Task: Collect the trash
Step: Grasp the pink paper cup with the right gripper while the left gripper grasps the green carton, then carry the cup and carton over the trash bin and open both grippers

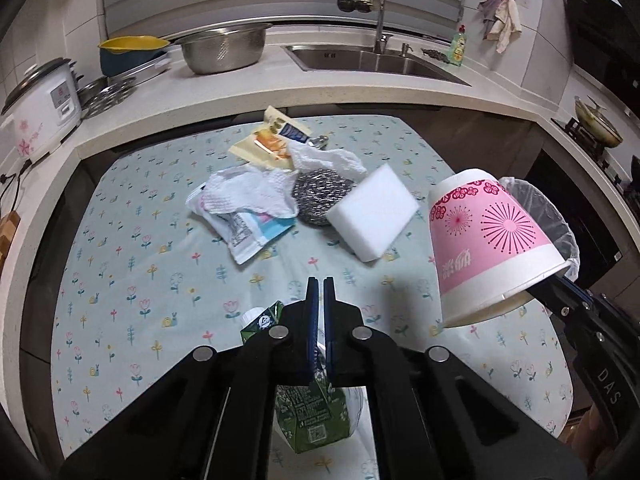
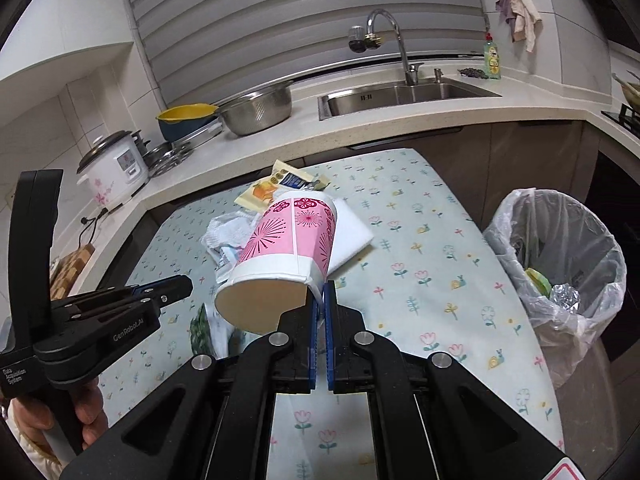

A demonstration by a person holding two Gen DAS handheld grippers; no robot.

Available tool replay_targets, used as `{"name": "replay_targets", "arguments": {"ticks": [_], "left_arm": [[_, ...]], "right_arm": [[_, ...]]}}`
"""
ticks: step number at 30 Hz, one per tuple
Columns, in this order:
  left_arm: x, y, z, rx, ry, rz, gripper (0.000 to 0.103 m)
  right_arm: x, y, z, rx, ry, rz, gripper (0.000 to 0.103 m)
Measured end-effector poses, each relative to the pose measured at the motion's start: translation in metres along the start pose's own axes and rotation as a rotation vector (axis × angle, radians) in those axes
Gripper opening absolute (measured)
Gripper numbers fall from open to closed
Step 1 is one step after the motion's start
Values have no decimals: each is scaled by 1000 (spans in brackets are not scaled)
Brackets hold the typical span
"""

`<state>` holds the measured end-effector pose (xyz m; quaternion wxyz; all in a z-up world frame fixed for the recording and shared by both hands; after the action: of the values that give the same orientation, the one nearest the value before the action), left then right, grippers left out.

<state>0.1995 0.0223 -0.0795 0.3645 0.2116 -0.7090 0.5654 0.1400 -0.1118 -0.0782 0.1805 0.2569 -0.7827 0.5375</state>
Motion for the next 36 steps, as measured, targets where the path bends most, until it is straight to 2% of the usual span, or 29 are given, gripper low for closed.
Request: {"name": "replay_targets", "arguments": {"ticks": [5,7,8,9,10,11,12,14,16,22,27,31,32,34,36], "left_arm": [[6,3,37,-48,37,-8,3],[4,9,41,-41,46,-33,5],[2,14,40,-31,42,-46,10],[-1,19,37,-24,29,-60,32],[-3,25,33,-13,11,-75,49],[-4,31,29,4,-6,-73,75],[-3,36,23,19,-26,-60,81],[-7,48,17,4,-62,-63,82],[-19,61,10,-3,-92,-105,83],[-45,83,5,13,-120,-195,86],[-59,86,5,30,-144,-210,86],[-61,83,8,32,-109,-211,71],[-59,82,10,26,-100,-203,46],[-56,79,12,9,-92,-200,41],[-54,76,13,13,-78,-197,29]], "right_arm": [[20,1,33,-48,29,24,3],[25,4,45,-65,40,24,3],[26,6,50,-71,45,25,3],[28,7,54,-75,48,25,3],[30,8,58,-79,49,24,3],[30,10,61,-82,50,22,3],[31,11,63,-84,51,21,3],[31,13,65,-86,52,18,3],[28,16,67,-93,45,12,3],[16,23,67,-98,29,-11,3],[9,26,69,-102,27,-28,3],[5,26,73,-104,32,-36,3],[4,26,74,-106,33,-37,3],[3,25,76,-111,33,-38,3],[2,24,76,-112,31,-38,3]]}}
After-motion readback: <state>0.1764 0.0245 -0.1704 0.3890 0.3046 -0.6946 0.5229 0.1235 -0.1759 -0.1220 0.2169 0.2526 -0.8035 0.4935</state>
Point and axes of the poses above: each gripper's, at about its wrist camera, not at the fingertips, and x roughly against the way its jaws point, z to its right, y to its underside, the point moved 9 cm from there along -x, roughly the way its jaws point, and after that the axes turned 11 degrees about -y, right-handed, at the moved point
